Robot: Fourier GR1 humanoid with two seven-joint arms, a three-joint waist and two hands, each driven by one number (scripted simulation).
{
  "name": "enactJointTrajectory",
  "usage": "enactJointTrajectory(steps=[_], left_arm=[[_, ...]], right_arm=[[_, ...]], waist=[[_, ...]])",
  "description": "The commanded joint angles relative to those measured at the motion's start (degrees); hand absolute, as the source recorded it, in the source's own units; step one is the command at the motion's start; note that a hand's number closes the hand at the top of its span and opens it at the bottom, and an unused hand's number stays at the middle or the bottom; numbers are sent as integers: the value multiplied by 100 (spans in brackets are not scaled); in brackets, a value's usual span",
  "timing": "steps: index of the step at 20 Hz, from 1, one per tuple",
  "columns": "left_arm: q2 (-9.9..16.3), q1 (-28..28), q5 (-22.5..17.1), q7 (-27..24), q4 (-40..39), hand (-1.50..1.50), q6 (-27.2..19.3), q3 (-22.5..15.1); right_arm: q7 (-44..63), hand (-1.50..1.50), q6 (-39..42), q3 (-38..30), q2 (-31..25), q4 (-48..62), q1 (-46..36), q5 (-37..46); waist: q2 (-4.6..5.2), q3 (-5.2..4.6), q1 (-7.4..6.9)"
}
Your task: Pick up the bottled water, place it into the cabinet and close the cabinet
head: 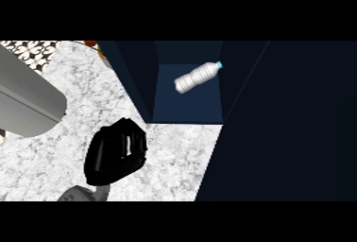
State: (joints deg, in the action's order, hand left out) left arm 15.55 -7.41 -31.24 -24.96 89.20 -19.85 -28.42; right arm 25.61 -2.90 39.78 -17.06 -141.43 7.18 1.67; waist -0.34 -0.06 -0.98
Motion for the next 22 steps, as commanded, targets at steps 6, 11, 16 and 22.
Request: enactJointTrajectory(steps=[6,11,16,22], left_arm=[[669,1294,-85,77,1491,150,152,336],[1160,1742,-543,3,1650,150,760,946],[1158,2265,-589,-588,1304,150,1286,1009],[1322,2291,-719,-479,1434,150,1417,1291]], right_arm=[[1026,150,-336,1358,1419,677,-1255,871],[1463,150,-507,1538,1674,1097,-2205,897],[1168,150,-1279,1555,1658,1631,-3068,1391],[1547,150,-1899,957,1646,1987,-3789,1259]], waist=[[6,-1,12],[16,-5,-30],[12,-21,-110],[32,-22,-149]])
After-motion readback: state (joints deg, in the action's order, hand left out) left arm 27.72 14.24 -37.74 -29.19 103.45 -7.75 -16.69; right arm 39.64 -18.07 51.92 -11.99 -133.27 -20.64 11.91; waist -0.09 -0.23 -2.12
